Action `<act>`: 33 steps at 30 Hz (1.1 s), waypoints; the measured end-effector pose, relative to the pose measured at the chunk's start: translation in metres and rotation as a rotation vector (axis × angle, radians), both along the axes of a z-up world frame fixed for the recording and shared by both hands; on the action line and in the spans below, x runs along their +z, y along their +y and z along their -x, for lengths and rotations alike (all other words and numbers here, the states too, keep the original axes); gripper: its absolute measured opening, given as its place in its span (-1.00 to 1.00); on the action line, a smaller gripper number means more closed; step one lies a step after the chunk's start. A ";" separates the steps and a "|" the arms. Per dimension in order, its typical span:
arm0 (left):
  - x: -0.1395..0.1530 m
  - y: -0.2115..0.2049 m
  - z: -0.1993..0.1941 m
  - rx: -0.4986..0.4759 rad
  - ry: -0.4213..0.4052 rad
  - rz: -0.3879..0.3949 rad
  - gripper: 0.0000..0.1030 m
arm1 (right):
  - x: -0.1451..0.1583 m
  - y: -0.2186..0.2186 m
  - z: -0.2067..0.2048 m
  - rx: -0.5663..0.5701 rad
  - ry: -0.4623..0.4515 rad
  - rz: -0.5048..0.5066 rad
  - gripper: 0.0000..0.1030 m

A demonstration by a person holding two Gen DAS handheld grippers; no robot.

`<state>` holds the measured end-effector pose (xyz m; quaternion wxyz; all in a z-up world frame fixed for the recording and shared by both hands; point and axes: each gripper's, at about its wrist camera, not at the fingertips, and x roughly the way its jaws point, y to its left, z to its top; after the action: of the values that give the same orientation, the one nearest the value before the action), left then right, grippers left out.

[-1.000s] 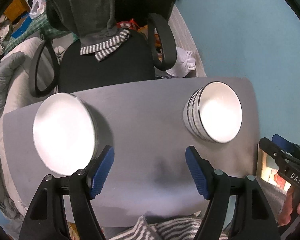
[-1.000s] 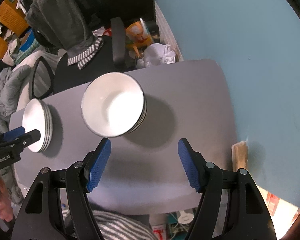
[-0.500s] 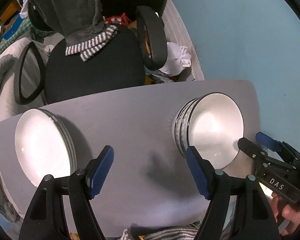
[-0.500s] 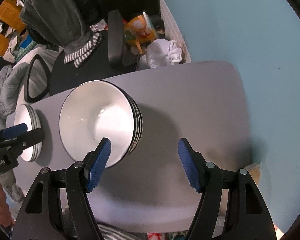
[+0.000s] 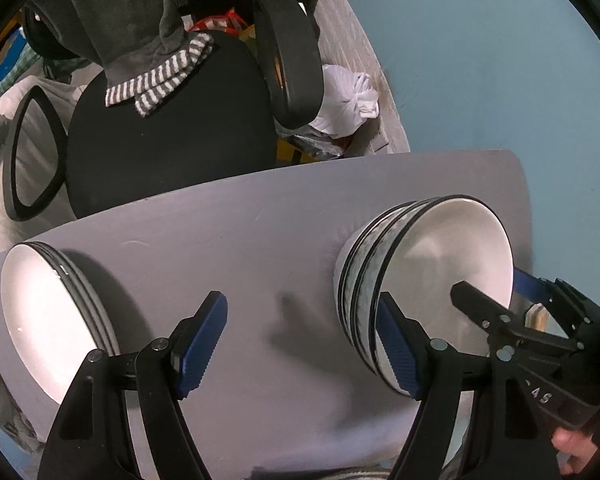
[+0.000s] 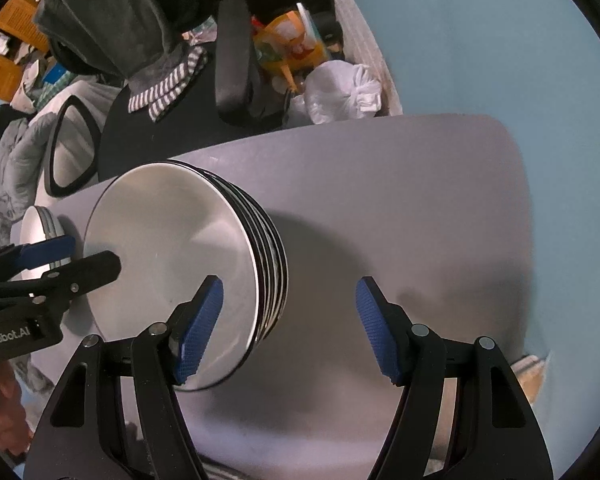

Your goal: Organize plates and bowls

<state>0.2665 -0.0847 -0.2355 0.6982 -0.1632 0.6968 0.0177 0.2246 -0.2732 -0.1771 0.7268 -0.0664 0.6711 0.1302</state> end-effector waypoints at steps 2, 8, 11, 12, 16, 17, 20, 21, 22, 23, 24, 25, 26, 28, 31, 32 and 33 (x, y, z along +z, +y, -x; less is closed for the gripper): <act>-0.004 -0.002 -0.003 0.004 0.008 0.009 0.48 | -0.004 0.001 -0.002 0.004 0.003 0.004 0.33; -0.015 -0.007 -0.008 -0.014 0.042 0.005 0.48 | -0.010 0.003 -0.008 0.006 0.012 0.006 0.33; -0.019 -0.006 -0.008 -0.008 0.053 0.008 0.44 | -0.013 0.004 -0.010 0.006 0.026 0.010 0.33; -0.021 -0.006 -0.008 -0.007 0.057 0.007 0.41 | -0.014 0.004 -0.011 0.007 0.029 0.009 0.33; -0.026 -0.005 -0.008 0.002 0.071 0.045 0.32 | -0.016 0.004 -0.011 0.002 0.046 0.009 0.26; -0.026 -0.005 -0.007 -0.018 0.046 0.062 0.32 | -0.017 0.004 -0.011 -0.001 0.051 0.005 0.25; -0.027 -0.005 -0.007 -0.017 0.045 0.081 0.29 | -0.018 0.003 -0.011 -0.009 0.056 -0.006 0.23; -0.028 -0.005 -0.007 -0.017 0.046 0.097 0.27 | -0.018 0.002 -0.011 -0.011 0.058 -0.009 0.20; -0.028 -0.004 -0.007 -0.017 0.047 0.106 0.23 | -0.018 0.002 -0.012 -0.013 0.061 -0.012 0.19; -0.028 -0.004 -0.007 -0.019 0.046 0.115 0.16 | -0.019 0.001 -0.012 -0.018 0.067 -0.019 0.15; -0.028 -0.005 -0.008 -0.026 0.044 0.121 0.13 | -0.019 0.000 -0.013 -0.023 0.074 -0.026 0.06; -0.027 -0.006 -0.008 -0.035 0.040 0.126 0.04 | -0.019 0.000 -0.013 -0.029 0.085 -0.041 0.00; -0.026 -0.008 -0.009 -0.046 0.036 0.132 -0.07 | -0.019 -0.001 -0.014 -0.036 0.099 -0.059 -0.12; -0.023 -0.012 -0.010 -0.070 0.028 0.136 -0.24 | -0.019 0.000 -0.015 -0.043 0.117 -0.082 -0.29; -0.020 -0.018 -0.011 -0.095 0.023 0.148 -0.54 | -0.018 0.007 -0.014 -0.026 0.118 -0.084 -0.46; -0.019 -0.019 -0.012 -0.098 0.026 0.146 -0.54 | -0.017 0.009 -0.013 -0.017 0.113 -0.070 -0.46; -0.019 -0.019 -0.012 -0.099 0.029 0.142 -0.54 | -0.017 0.011 -0.013 -0.012 0.111 -0.063 -0.45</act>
<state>0.2790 -0.1040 -0.2546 0.6748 -0.1773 0.7135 -0.0643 0.2376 -0.2626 -0.1944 0.6909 -0.0323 0.7064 0.1503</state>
